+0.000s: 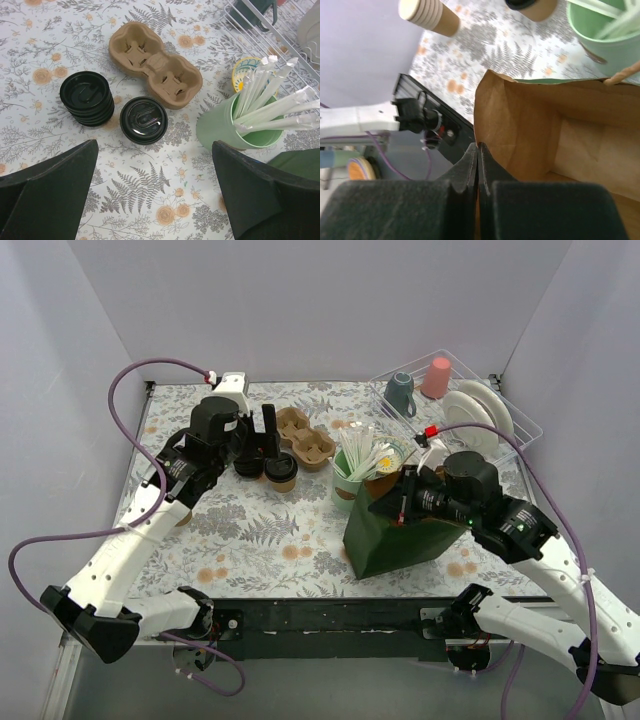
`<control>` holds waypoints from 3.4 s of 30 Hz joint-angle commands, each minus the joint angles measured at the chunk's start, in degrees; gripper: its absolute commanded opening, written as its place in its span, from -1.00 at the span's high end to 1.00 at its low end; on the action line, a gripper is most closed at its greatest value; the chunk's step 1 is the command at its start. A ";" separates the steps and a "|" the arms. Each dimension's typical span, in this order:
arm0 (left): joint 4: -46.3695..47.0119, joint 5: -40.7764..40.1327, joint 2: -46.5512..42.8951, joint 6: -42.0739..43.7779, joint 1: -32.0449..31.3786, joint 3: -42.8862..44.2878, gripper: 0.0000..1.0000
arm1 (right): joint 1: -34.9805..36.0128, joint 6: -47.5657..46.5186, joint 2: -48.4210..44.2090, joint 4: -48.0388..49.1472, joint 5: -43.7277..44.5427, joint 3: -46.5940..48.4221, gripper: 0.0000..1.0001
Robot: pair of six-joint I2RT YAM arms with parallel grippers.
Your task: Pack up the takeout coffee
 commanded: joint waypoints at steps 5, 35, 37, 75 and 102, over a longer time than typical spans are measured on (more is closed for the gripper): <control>-3.17 -2.72 -0.62 -0.43 0.22 2.25 -0.96 | 4.15 10.45 2.13 18.89 3.72 -1.11 0.68; -2.21 -0.44 2.27 0.26 0.31 3.92 -0.96 | 4.42 -21.79 9.94 -4.12 22.16 20.42 -0.02; -1.33 1.05 3.67 1.23 0.31 4.71 -0.97 | 4.25 -24.61 10.65 -7.73 27.33 20.42 -0.04; 1.32 -11.95 26.88 -5.37 0.31 16.22 -0.93 | -7.62 -8.89 10.83 -16.88 10.67 8.12 0.95; 7.55 5.18 48.68 23.47 1.71 22.11 -0.56 | -7.53 -16.62 10.22 -24.44 10.40 35.80 -0.30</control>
